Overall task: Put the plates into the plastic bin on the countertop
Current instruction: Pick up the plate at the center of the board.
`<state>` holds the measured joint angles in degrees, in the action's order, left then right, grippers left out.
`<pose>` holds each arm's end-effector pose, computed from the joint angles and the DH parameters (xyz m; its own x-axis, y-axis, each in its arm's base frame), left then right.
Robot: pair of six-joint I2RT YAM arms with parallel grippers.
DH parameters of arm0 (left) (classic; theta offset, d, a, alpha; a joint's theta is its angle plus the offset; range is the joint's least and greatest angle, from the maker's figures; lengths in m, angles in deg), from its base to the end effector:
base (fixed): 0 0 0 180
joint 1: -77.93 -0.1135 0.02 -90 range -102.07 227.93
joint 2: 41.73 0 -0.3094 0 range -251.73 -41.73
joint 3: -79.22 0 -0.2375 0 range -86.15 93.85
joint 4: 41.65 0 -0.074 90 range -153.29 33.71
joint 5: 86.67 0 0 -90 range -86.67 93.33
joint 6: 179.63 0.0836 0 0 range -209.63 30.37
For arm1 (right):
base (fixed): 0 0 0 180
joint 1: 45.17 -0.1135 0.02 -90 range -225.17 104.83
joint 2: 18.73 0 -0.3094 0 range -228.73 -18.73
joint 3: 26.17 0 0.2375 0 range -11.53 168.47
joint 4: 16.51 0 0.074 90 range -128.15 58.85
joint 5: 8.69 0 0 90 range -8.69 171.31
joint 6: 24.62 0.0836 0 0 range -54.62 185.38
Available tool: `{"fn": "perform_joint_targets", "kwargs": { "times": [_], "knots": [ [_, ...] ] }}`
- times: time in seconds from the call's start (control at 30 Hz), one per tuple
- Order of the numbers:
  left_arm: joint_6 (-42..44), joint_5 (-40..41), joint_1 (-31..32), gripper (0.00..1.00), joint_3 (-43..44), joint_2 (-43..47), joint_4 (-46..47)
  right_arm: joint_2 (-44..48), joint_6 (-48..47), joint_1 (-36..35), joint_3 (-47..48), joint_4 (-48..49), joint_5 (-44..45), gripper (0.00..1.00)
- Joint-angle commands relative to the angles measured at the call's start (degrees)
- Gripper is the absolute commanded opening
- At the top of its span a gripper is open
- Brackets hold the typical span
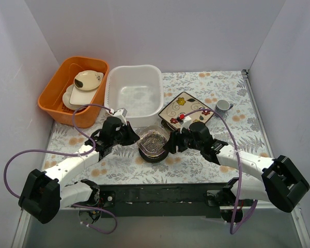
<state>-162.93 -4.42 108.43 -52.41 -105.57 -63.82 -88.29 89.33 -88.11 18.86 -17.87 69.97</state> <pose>0.1982 -0.1298 0.2321 -0.7210 -0.6768 -0.1487 -0.3330 0.5266 -0.7821 0.1852 0.1948 0.2367 -0.6158 -0.0294 -0.7873 -0.5990 0.6666 0.4437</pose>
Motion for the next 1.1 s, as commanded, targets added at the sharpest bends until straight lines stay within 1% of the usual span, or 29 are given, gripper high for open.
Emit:
{"fn": "perform_joint_targets", "kwargs": {
  "times": [0.0, 0.03, 0.07, 0.13, 0.17, 0.27, 0.4, 0.63, 1.07],
  "knots": [
    [-0.4, -0.5, 0.2, 0.0, 1.2, 2.7, 0.7, 2.6, -0.7, -0.4, -1.3, 1.7, -0.8, 0.75],
    [-0.4, -0.4, 0.2, 0.0, 1.0, 3.0, 0.8, 3.0, -0.6, -0.4, -1.5, 1.8, -0.5, 0.78],
    [-0.6, -0.4, 0.2, 0.0, 0.8, 3.1, 1.0, 3.5, -0.5, -0.4, -1.7, 1.9, -0.3, 0.83],
    [-0.6, -0.5, 0.2, 0.0, 0.6, 3.3, 0.9, 5.0, -0.6, -0.4, -2.5, 2.2, 0.3, 0.87],
    [-0.5, -0.5, 0.3, 0.0, 0.7, 3.3, 0.9, 5.5, -0.6, -0.4, -2.8, 2.4, 0.4, 0.92],
    [-0.7, -0.5, 0.2, 0.0, 0.5, 3.8, 1.1, 7.9, -1.4, -0.4, -3.8, 3.3, 0.1, 0.98],
    [-1.2, -0.8, 0.2, 0.0, 0.0, 3.8, 1.3, 10.5, -1.5, -0.4, -5.2, 3.9, 1.0, 0.98],
    [-1.3, -0.9, 0.2, 0.0, 0.4, 4.5, 1.2, 10.3, -0.8, -0.4, -5.3, 3.9, 0.8, 0.98],
    [-1.1, 3.7, 0.2, 0.0, 3.8, 5.8, -0.6, 13.0, -1.8, -0.4, -5.5, 3.9, -0.8, 0.98]
  ]
}}
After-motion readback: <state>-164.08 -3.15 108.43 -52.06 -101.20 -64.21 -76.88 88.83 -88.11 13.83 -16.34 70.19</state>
